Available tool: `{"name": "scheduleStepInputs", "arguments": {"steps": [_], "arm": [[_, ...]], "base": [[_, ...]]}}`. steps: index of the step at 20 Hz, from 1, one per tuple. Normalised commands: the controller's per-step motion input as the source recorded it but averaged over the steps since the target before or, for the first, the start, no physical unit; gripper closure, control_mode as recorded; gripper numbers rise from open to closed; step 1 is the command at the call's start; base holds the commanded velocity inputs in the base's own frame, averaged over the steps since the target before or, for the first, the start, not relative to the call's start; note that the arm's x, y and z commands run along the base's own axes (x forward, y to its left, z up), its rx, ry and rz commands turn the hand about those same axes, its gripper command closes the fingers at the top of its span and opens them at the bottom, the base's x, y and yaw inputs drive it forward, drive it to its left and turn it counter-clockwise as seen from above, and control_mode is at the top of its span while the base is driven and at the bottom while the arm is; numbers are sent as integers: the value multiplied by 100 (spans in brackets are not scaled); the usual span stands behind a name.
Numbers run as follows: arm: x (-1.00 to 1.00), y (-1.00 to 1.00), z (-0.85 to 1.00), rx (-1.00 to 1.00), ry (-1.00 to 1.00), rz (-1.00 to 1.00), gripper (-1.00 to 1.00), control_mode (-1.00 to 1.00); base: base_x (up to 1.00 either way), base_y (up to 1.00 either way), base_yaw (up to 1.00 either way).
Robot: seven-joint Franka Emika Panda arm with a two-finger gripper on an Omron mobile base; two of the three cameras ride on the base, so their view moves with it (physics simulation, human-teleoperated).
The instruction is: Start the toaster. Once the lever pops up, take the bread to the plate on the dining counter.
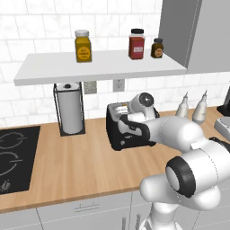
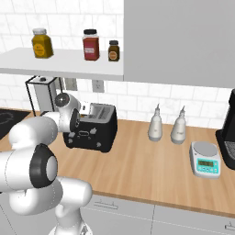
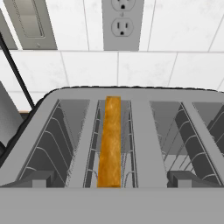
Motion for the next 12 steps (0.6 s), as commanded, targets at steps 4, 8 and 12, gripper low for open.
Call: {"name": "scheduleStepInputs", "arguments": {"steps": [4, 8, 12], "arm": [[0, 0, 0, 0, 0, 0, -100, -100], [0, 0, 0, 0, 0, 0, -100, -100], [0, 0, 0, 0, 0, 0, -100, -100]], "base": [[0, 0, 0], [0, 0, 0], [0, 0, 0]]}}
